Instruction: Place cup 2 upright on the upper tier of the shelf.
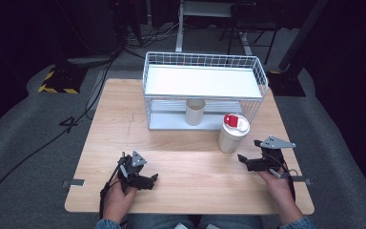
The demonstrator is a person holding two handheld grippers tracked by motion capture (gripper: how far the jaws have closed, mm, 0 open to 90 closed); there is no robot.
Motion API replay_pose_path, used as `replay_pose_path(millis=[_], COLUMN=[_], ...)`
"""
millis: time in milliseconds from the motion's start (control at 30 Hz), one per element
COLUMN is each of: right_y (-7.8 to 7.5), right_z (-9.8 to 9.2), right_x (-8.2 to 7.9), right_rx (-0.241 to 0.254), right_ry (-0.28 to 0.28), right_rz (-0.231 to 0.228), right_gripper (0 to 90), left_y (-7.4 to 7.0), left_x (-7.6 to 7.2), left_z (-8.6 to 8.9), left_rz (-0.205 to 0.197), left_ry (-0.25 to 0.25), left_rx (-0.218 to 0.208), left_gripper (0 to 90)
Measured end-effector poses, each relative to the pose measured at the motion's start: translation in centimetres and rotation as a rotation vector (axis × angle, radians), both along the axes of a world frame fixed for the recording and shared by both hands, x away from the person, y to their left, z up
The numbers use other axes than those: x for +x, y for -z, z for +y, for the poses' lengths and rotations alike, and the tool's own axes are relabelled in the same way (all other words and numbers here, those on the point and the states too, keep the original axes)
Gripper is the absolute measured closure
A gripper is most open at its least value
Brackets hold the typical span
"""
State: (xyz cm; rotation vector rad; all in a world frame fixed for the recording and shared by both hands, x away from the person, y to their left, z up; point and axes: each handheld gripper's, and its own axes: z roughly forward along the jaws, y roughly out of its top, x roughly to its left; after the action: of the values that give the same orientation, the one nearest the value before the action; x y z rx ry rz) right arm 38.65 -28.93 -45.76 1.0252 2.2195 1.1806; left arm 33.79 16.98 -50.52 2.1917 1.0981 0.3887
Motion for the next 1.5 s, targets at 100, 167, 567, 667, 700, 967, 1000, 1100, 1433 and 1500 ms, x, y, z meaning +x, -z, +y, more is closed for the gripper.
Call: replay_pose_path(millis=[100,167,567,667,700,967,1000,1100,1433,1500], right_y=[0.0,0.1,0.9,1.0,1.0,1.0,1.0,1.2,1.3,1.2], right_z=[0.7,1.1,2.9,3.1,3.3,3.7,3.7,3.7,3.6,3.6], right_x=[1.2,1.8,4.9,5.2,5.5,6.2,6.2,6.3,6.1,6.1], right_rx=[0.001,0.012,0.085,0.093,0.101,0.126,0.126,0.138,0.154,0.152], right_ry=[-0.014,-0.026,-0.04,-0.05,-0.059,-0.073,-0.073,-0.078,-0.092,-0.092], right_rz=[0.002,-0.002,-0.011,-0.014,-0.027,-0.064,-0.064,-0.066,-0.075,-0.076], right_gripper=[5.7,5.6,0.3,0.3,0.3,1.3,1.3,2.6,9.9,10.0], left_y=[0.0,0.0,0.0,0.0,0.0,0.0,0.0,0.0,0.0,0.0], left_x=[0.0,0.0,0.0,-0.1,-0.1,-0.1,-0.1,-0.1,-0.1,-0.1], left_z=[0.0,0.0,-0.1,-0.1,-0.1,-0.1,-0.1,-0.2,-0.2,-0.2], left_rz=[0.0,0.001,0.002,0.002,0.001,-0.002,-0.002,-0.002,-0.002,-0.001], left_ry=[-0.001,-0.001,-0.006,-0.007,-0.012,-0.017,-0.017,-0.018,-0.018,-0.02], left_rx=[0.001,0.003,0.002,0.002,0.0,0.0,0.0,0.0,0.0,-0.001], left_gripper=[2.2,2.2,2.1,2.1,2.1,2.1,2.0,2.0,2.0,2.0])
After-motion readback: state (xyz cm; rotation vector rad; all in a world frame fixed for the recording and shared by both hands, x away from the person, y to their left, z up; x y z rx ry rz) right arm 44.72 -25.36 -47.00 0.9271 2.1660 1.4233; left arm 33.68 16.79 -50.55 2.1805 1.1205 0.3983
